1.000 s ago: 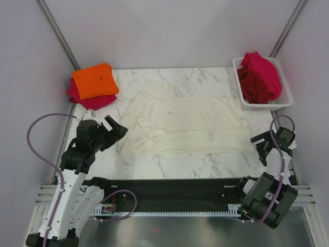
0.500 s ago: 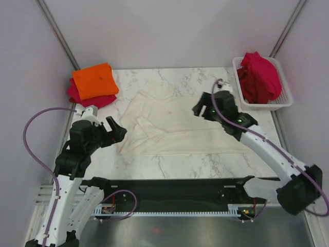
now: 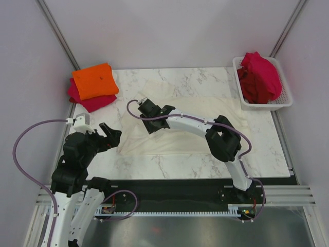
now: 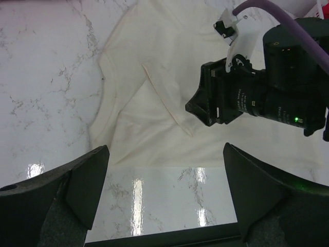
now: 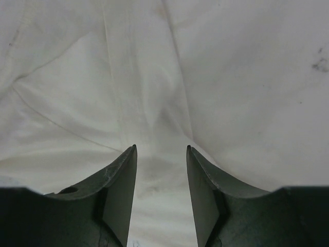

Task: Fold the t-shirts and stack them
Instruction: Fold the tshirt

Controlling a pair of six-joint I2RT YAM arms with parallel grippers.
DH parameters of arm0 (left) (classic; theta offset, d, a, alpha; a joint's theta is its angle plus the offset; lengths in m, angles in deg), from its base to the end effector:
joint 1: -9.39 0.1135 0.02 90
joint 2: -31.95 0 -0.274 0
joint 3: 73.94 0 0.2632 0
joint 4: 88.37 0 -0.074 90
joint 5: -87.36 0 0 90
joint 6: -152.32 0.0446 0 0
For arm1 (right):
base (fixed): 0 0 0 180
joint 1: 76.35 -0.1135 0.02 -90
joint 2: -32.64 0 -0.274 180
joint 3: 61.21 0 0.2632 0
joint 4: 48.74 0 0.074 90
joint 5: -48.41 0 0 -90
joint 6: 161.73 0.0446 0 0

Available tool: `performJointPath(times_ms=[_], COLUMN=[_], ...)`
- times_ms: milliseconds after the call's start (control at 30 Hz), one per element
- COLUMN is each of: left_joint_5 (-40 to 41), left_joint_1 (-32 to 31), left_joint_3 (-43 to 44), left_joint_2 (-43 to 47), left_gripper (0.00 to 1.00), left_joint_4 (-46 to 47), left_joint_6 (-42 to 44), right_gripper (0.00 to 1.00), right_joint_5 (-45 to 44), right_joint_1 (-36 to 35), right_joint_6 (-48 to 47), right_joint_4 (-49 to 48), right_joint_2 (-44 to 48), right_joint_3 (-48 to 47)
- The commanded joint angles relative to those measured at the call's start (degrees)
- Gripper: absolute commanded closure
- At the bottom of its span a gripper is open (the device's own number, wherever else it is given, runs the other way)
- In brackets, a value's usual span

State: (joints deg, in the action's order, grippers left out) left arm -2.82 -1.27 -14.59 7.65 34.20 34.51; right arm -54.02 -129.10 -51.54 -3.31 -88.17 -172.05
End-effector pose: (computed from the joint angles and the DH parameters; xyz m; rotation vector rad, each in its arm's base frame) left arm 0.0937 -0.0178 0.3323 -0.2943 1.9659 -0.4415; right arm 0.3020 0.3813 0.2065 -0.6245 2.4434 0.2459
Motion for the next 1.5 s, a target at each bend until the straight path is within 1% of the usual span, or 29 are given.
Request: performJointPath(times_ms=[0, 33, 100, 433, 967, 1033, 1067, 1267, 1300, 1367, 1400, 1467], left_joint_5=[3.0, 3.1, 3.3, 4.0, 4.3, 4.4, 4.4, 4.4, 4.4, 4.5, 4.5, 4.5], left_joint_1=[-0.1, 0.0, 0.1, 0.1, 0.2, 0.2, 0.2, 0.3, 0.3, 0.3, 0.3, 0.2], left_joint_3=[-0.4, -0.2, -0.3, -0.4, -0.6, -0.6, -0.6, -0.6, -0.6, -0.6, -0.6, -0.6], left_joint_2=[0.1, 0.1, 0.4, 0.9, 1.2, 1.1, 1.1, 1.2, 1.1, 1.1, 1.1, 1.3], left_gripper=[0.0, 0.0, 0.0, 0.0, 0.0, 0.0, 0.0, 0.0, 0.0, 0.0, 0.0, 0.0], left_joint_4=[2.1, 2.1, 2.1, 2.1, 2.1, 2.1, 2.1, 2.1, 2.1, 2.1, 2.1, 2.1], left_joint_6=[0.1, 0.1, 0.1, 0.0, 0.0, 0.0, 0.0, 0.0, 0.0, 0.0, 0.0, 0.0], right_gripper=[0.49, 0.49, 0.5, 0.53, 0.57, 0.59, 0.62, 0.75, 0.8, 0.83, 0.88, 0.95], right_joint_5=[-0.8, -1.5, -2.4, -1.6, -4.6, -5.3, -5.7, -7.5, -7.7, -8.0, -8.2, -8.9], right_joint_1=[-1.3, -2.3, -3.0, -4.6, -5.5, -5.5, -5.5, -5.5, -5.5, -5.5, -5.4, -5.5], right_joint_6=[-5.2, -5.5, -6.4, -6.5, -7.4, -7.4, -7.5, -8.0, -8.1, -8.4, -8.7, -9.3], right_joint_4=[4.4, 6.0, 6.6, 6.8, 6.9, 6.9, 6.9, 7.0, 7.0, 7.1, 7.2, 7.2], right_joint_2=[-3.1, -4.1, -6.0, -8.2, -11.6, -11.8, -11.8, -11.1, -10.9, -10.5, -10.5, -10.1], right_joint_3=[-8.4, -10.6, -11.8, -11.5, -11.8, -11.6, -11.5, -11.2, -11.1, -11.3, -11.5, -11.8])
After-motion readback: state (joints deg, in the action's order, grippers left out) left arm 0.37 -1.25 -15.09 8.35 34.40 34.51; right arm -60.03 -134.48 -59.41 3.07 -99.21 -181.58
